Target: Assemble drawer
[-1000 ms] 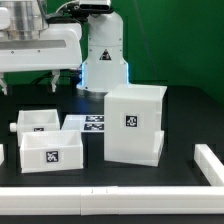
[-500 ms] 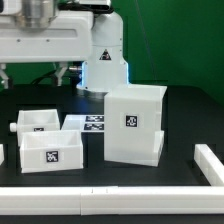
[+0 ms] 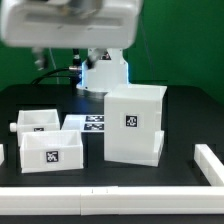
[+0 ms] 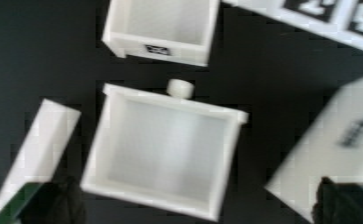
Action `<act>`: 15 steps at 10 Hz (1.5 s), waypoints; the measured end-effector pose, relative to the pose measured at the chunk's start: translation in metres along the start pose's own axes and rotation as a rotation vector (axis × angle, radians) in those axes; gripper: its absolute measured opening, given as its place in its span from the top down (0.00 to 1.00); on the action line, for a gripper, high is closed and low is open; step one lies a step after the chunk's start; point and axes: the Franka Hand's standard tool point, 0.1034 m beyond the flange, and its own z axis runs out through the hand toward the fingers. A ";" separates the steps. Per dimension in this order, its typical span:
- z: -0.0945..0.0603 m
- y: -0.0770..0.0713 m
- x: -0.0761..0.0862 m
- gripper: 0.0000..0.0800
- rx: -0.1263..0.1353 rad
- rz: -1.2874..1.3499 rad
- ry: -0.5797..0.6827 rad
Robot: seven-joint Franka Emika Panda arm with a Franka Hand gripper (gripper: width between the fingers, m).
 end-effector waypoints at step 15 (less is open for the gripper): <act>-0.031 -0.104 0.102 0.19 -0.162 -0.180 -0.151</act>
Offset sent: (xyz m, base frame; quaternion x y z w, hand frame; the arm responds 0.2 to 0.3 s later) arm 0.0000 0.0000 0.0000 0.0000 0.0000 0.0000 1.0000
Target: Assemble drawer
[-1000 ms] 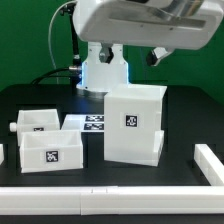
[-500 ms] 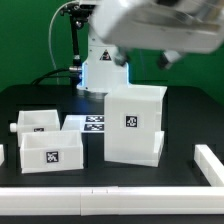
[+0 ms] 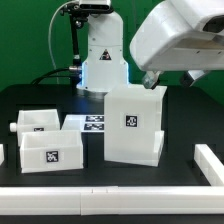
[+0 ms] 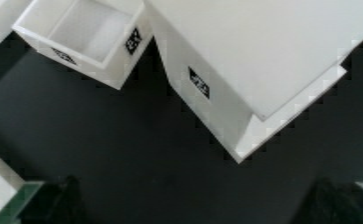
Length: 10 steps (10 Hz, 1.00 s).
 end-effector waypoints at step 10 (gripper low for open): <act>0.058 -0.018 0.017 0.19 -0.129 -0.047 -0.224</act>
Offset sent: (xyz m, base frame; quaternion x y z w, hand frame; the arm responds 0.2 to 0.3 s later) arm 0.0055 0.0136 -0.0342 -0.1390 -0.0429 0.0210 0.9891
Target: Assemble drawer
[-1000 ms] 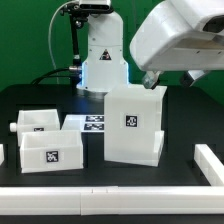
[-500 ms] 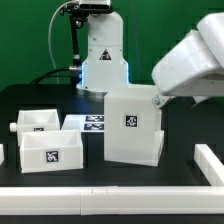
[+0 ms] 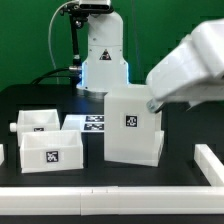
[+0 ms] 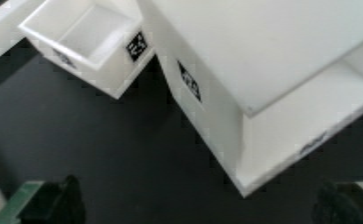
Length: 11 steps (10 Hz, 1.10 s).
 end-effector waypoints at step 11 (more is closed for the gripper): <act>0.021 -0.003 0.009 0.19 -0.005 -0.362 -0.057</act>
Offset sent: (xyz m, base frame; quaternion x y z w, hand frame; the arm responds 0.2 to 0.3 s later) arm 0.0000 0.0000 0.0000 0.0000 0.0000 0.0000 1.0000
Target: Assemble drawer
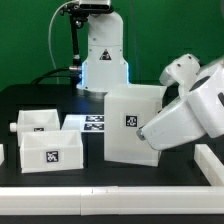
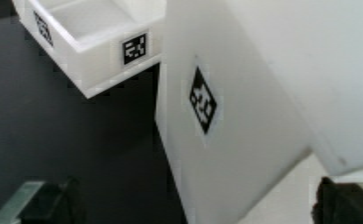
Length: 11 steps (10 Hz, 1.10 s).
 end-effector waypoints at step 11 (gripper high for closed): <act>0.028 0.010 -0.002 0.47 -0.052 -0.106 0.025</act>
Offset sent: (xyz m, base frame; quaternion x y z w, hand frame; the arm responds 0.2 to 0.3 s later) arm -0.0069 -0.0285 -0.0056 -0.0429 -0.0028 -0.0733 0.9964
